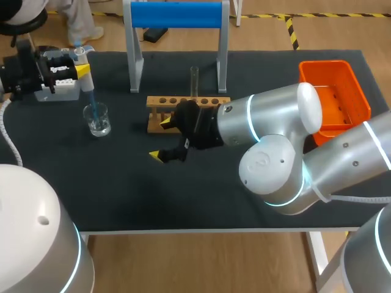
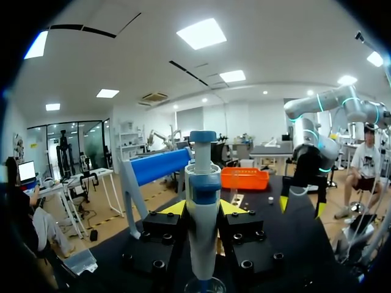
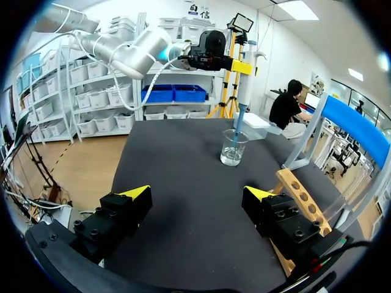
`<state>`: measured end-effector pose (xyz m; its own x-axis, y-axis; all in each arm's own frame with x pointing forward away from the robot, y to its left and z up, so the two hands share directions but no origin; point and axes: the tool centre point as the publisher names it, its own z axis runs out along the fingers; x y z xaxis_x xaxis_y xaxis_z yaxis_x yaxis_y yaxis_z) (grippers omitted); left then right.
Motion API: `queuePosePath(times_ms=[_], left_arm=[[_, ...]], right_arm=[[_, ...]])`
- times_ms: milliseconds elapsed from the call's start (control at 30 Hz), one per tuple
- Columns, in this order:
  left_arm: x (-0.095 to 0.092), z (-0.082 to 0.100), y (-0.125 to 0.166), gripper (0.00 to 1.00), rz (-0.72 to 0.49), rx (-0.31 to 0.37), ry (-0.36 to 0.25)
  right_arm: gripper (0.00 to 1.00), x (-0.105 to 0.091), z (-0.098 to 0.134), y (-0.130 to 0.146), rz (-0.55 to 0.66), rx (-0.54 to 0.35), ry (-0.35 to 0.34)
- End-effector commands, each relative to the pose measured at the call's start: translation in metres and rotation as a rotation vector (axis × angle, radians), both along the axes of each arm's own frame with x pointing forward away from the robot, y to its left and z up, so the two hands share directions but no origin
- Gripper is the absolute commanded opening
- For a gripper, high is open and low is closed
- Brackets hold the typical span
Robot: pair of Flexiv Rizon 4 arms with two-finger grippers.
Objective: Invert the test tube, pick up the pipette, mount the tip to pipette, aspirate from beaker and dispense into the tube, eject the tip, return the pipette, and cap with the stopper.
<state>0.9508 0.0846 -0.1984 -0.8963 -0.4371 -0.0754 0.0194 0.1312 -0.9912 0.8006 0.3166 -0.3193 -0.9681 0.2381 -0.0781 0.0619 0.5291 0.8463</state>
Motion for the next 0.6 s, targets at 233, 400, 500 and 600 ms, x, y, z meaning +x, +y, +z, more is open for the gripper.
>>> queuePosePath(times_ms=[233,400,500,600], left_arm=[[0.000,0.000,0.000,0.00,0.001,-0.001,-0.002],[0.000,0.000,0.000,0.00,0.001,-0.001,-0.002],[0.000,0.000,0.000,0.00,0.001,-0.001,-0.002],[0.000,0.000,0.000,0.00,0.001,-0.001,-0.002]], right_arm=[[1.00,-0.006,0.019,-0.014,-0.010,0.017,-0.002],[1.00,-0.011,0.035,-0.029,-0.002,0.019,0.021],[1.00,-0.015,0.048,-0.034,0.038,0.007,0.022],[1.00,-0.019,0.064,-0.039,0.079,-0.006,0.005]])
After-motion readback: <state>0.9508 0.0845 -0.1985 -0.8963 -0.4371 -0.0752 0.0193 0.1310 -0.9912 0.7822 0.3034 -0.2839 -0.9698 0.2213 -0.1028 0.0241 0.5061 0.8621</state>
